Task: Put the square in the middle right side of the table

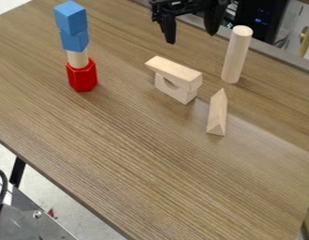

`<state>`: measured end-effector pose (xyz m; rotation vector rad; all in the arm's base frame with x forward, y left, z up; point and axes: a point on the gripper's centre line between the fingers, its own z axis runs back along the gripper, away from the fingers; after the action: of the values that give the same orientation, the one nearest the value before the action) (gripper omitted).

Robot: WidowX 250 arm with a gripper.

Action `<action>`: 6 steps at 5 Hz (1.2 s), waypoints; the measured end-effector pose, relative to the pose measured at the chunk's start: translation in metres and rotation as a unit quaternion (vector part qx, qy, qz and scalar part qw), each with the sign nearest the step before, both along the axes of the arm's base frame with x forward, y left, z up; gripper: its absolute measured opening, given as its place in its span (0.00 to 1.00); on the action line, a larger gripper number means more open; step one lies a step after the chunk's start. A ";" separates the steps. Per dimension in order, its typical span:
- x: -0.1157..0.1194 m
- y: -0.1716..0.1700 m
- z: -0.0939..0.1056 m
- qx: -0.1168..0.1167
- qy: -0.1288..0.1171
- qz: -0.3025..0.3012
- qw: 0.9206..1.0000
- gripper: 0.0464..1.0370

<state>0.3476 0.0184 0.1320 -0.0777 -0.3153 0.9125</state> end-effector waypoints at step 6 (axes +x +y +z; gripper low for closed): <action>-0.088 0.024 0.020 -0.021 0.096 0.118 0.988 0.96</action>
<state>0.2595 0.0426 0.1522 0.0105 -0.1265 1.1529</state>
